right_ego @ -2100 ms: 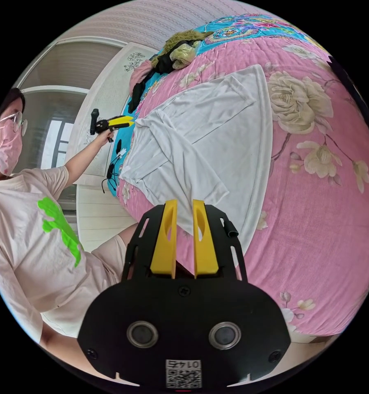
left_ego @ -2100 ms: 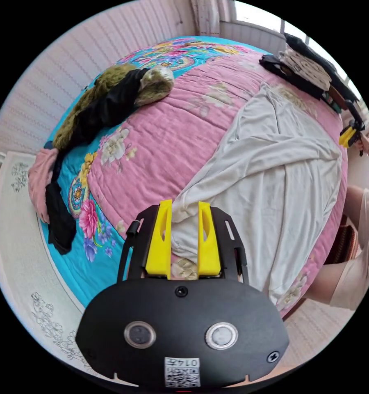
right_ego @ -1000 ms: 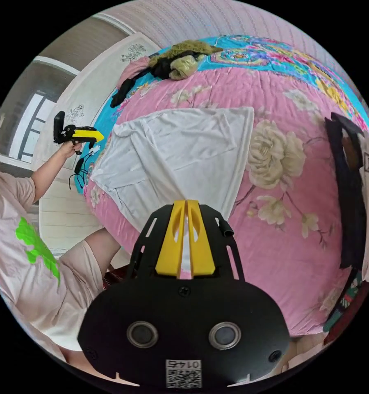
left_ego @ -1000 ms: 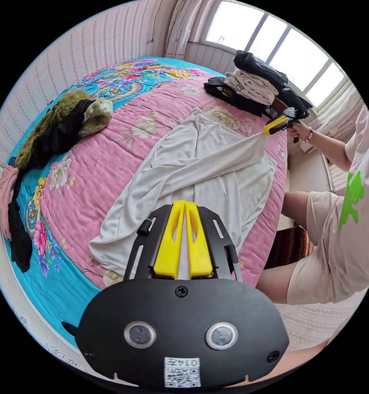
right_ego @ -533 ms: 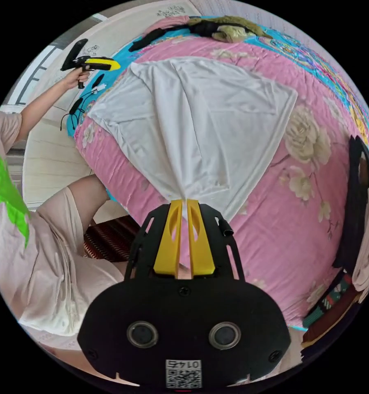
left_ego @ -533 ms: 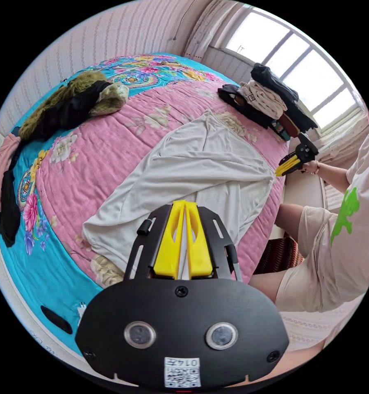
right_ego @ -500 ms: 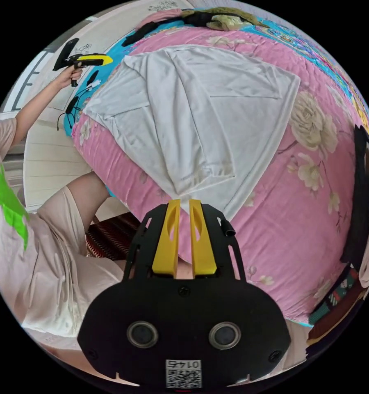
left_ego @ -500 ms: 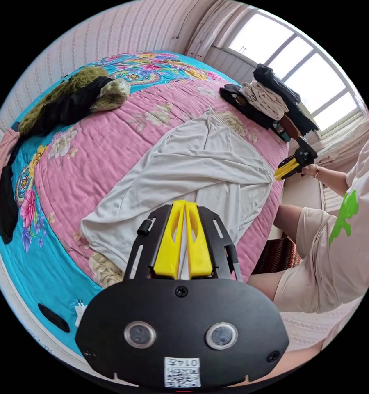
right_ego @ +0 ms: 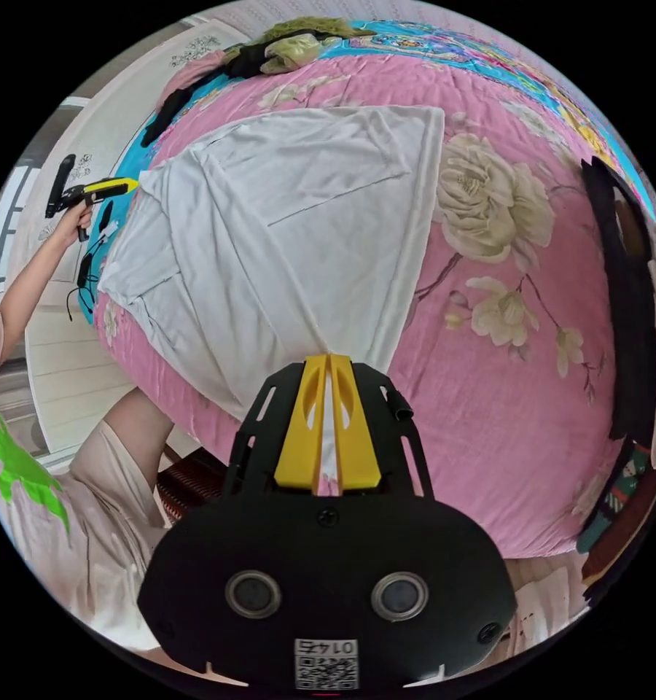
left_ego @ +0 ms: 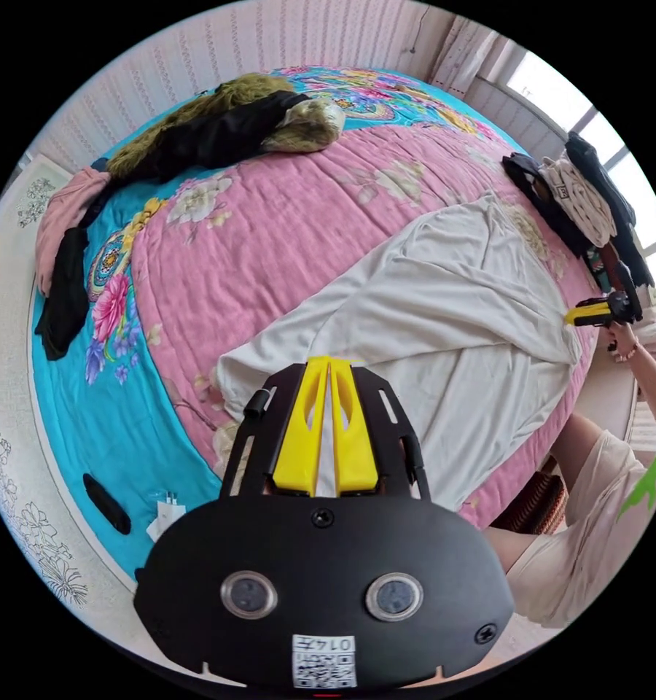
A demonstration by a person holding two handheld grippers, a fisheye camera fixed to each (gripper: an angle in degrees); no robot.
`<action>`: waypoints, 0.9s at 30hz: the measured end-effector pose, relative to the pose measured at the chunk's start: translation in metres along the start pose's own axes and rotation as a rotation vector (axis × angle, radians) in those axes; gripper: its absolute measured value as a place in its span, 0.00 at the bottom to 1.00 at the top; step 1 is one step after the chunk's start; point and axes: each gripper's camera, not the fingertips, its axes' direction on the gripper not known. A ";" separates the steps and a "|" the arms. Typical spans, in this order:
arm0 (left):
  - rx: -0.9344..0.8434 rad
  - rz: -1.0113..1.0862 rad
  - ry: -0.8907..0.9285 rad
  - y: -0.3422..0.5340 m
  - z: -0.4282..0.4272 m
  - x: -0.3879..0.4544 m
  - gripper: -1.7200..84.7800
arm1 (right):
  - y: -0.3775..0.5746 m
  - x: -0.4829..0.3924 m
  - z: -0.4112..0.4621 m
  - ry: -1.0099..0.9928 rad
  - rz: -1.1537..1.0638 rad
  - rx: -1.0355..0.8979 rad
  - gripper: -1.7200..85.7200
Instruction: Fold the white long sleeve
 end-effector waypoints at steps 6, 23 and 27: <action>-0.029 -0.029 -0.063 -0.020 0.056 -0.011 0.01 | -0.014 0.038 -0.027 -0.053 0.152 0.042 0.02; 0.092 -0.128 0.042 0.022 0.150 -0.001 0.10 | -0.028 0.085 -0.072 -0.209 0.249 0.075 0.06; 0.156 0.060 0.194 0.045 0.143 0.060 0.14 | -0.027 0.101 -0.099 -0.240 0.269 0.141 0.06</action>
